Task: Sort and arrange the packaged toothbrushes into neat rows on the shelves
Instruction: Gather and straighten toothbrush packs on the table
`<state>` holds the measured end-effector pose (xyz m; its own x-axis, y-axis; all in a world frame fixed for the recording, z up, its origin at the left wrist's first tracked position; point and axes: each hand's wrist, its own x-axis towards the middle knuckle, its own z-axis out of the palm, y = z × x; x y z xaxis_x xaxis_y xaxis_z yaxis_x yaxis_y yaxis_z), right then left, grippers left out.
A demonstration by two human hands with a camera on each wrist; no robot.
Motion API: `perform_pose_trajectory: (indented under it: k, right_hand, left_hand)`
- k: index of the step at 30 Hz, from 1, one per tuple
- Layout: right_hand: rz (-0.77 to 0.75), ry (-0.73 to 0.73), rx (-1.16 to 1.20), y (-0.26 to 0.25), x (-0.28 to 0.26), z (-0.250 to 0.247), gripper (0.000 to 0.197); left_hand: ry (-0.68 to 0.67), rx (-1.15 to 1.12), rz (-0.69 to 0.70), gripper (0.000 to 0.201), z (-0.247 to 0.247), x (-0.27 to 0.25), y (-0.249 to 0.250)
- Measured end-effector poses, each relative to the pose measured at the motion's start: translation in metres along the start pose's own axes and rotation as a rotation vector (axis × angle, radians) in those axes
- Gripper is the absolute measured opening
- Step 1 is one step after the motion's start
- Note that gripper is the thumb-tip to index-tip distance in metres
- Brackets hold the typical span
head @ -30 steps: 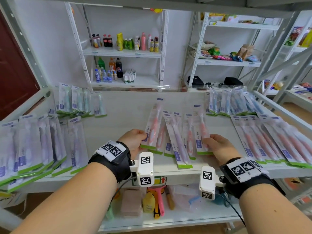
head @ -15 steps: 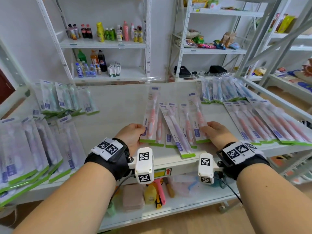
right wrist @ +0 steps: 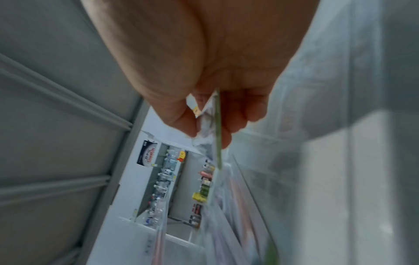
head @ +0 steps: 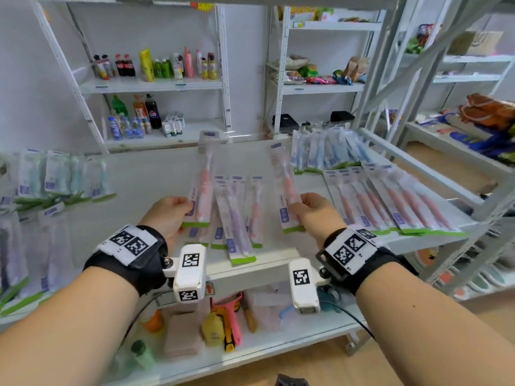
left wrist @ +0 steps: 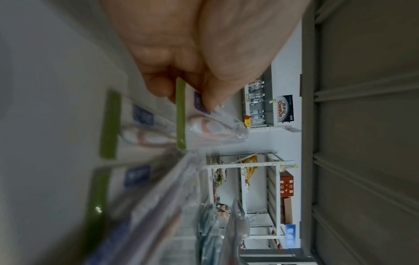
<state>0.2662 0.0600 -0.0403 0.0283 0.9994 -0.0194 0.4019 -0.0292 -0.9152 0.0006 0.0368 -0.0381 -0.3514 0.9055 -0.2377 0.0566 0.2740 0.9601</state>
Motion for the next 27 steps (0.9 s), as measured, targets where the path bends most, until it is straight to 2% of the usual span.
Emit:
perform_pose_trajectory:
  k: [5,12,15,19,27]
  right_hand:
    - [-0.062,0.185,-0.145,0.011,0.016,-0.088,0.017]
    - [0.059,0.199,-0.358,0.051,0.029,-0.202,0.029]
    - [0.106,0.210,-0.360,0.068,0.034,-0.239,0.023]
    - [0.146,0.219,-0.414,0.088,0.042,-0.270,0.012]
    - [0.182,0.087,-0.473,0.108,0.047,-0.278,0.022]
  left_hand:
    - [-0.059,-0.042,0.043,0.020,0.078,-0.008,0.031]
    - [-0.185,0.082,0.117,0.027,0.205,-0.028,0.045]
    - [-0.255,0.174,0.128,0.027,0.243,-0.040,0.046]
    - [-0.291,0.239,0.138,0.026,0.277,-0.054,0.047]
    - [-0.315,0.314,0.139,0.031,0.313,-0.061,0.047]
